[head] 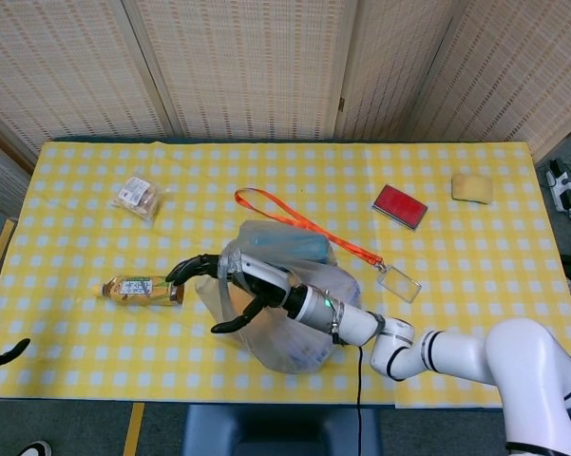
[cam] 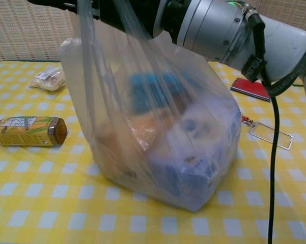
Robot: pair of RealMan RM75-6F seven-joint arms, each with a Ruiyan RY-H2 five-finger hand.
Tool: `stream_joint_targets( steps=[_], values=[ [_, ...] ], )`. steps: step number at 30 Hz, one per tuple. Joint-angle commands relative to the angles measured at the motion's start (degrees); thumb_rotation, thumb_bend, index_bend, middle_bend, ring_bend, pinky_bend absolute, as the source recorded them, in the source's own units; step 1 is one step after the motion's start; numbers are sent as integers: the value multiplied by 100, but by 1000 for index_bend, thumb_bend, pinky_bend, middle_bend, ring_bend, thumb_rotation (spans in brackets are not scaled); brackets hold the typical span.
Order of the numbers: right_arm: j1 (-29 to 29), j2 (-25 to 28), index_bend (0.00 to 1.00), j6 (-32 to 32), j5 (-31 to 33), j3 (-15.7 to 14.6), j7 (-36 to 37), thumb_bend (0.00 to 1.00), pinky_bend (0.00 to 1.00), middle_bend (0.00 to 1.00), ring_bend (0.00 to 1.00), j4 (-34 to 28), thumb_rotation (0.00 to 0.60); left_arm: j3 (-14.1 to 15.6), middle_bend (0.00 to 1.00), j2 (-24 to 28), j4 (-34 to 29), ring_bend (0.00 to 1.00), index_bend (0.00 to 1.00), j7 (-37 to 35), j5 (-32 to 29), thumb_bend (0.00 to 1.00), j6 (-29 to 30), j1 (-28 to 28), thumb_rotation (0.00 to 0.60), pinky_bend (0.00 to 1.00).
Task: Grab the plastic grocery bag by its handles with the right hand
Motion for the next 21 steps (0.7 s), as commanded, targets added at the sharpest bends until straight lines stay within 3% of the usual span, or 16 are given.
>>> stream_joint_targets(
  steps=[1, 6, 8, 10, 12, 14, 17, 21],
  values=[
    [-1, -7, 486, 45, 249, 81, 543, 207, 316, 446, 394, -146, 600, 2, 0, 5, -6, 0, 0, -5, 2, 135, -2, 3, 600, 0],
    [-172, 18, 583, 11, 722, 263, 787, 255, 541, 568, 579, -452, 600, 13, 0, 21, -17, 0, 0, -26, 11, 135, -23, 2, 600, 0],
    [-252, 89, 612, -95, 965, 335, 845, 402, 606, 602, 632, -678, 600, 16, 0, 22, -20, 0, 0, -29, 20, 136, -22, 2, 600, 0],
    [-372, 198, 656, -269, 1363, 449, 727, 646, 690, 651, 708, -1021, 600, 19, 0, 23, -25, 0, 0, -27, 34, 135, -12, 4, 600, 0],
    [-500, 322, 695, -512, 1957, 580, 298, 827, 773, 701, 790, -1412, 600, 24, 0, 21, -26, 0, 0, -19, 49, 135, 0, 9, 600, 0],
    [-660, 462, 712, -662, 2657, 759, -314, 938, 855, 750, 875, -1948, 600, 26, 0, 17, -26, 0, 0, -19, 57, 136, -6, 4, 600, 0],
    [-860, 590, 713, -681, 3254, 979, -900, 981, 892, 788, 918, -2443, 600, 37, 0, 17, -34, 0, 0, -7, 70, 136, -32, -7, 600, 0],
    [-1062, 745, 713, -822, 3576, 1286, -1165, 981, 899, 796, 926, -2764, 600, 52, 0, 12, -54, 0, 0, 37, 112, 135, -14, -6, 600, 0]
  ],
)
